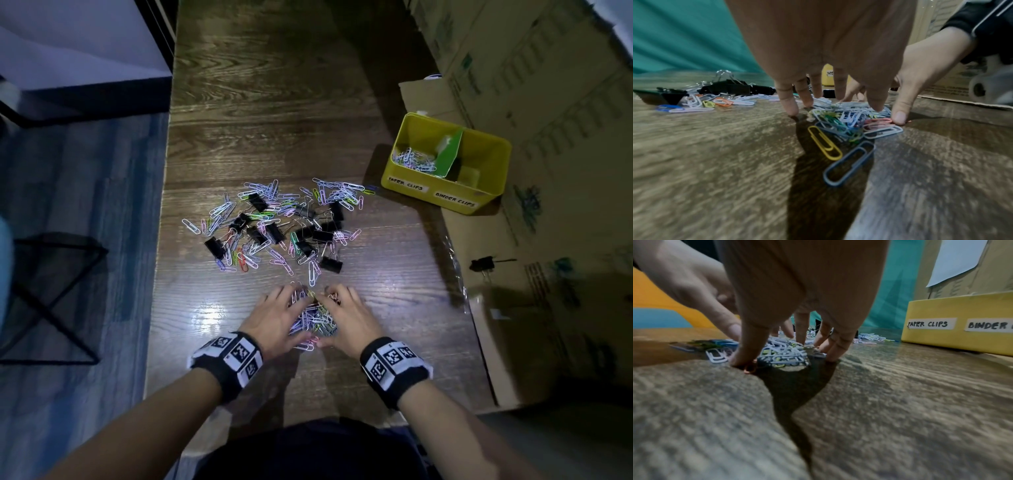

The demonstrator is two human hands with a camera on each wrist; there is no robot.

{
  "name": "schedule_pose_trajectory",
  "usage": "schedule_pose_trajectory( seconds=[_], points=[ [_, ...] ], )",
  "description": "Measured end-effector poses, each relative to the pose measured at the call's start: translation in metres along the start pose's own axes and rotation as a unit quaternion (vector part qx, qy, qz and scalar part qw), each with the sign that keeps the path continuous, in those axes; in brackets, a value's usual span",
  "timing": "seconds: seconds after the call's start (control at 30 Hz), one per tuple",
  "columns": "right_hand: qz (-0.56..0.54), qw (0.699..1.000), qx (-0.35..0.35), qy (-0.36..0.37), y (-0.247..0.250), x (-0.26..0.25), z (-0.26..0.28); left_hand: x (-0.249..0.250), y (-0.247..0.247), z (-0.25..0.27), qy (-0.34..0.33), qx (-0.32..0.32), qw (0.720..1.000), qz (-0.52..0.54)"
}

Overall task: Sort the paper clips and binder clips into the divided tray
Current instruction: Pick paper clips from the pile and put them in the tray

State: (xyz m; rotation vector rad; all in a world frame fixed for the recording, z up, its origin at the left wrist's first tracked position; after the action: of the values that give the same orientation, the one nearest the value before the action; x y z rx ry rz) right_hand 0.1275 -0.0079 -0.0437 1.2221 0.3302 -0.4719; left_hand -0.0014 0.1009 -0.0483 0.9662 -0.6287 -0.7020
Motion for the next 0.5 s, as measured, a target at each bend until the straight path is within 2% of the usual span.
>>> schedule_pose_trajectory(
  seconds=[0.07, 0.2, 0.3, 0.43, 0.5],
  points=[
    [-0.013, 1.000, 0.009, -0.007, 0.001, 0.000, 0.001, -0.002, 0.002, -0.001, 0.023, 0.008, 0.999, 0.022],
    [-0.031, 0.999, 0.009, -0.002, 0.005, -0.002, 0.000, 0.002, 0.004, -0.011, 0.031, -0.027, 0.996, 0.077],
    [-0.075, 0.996, 0.042, -0.029, 0.008, 0.001, 0.000, 0.003, 0.008, -0.011, 0.047, -0.026, 0.982, 0.183],
    [-0.104, 0.991, 0.071, -0.042, 0.010, 0.006, -0.001, 0.002, 0.013, -0.012, 0.079, -0.026, 0.969, 0.233],
    [-0.152, 0.981, 0.099, -0.066, 0.011, 0.010, 0.000, 0.000, 0.017, -0.012, 0.095, -0.018, 0.960, 0.262]
  ],
)
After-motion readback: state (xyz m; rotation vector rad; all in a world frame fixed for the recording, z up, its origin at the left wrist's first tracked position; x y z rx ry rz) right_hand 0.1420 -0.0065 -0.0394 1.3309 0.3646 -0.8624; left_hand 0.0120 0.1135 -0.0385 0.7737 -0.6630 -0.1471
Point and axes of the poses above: each hand's wrist, its own z-axis away from the middle knuckle, its own y-axis out of the back of the hand, x = y × z, the point moved 2 cm from there along -z, towards the middle knuckle, and after that the axes turned 15 degrees about y, right-handed, at the moved point
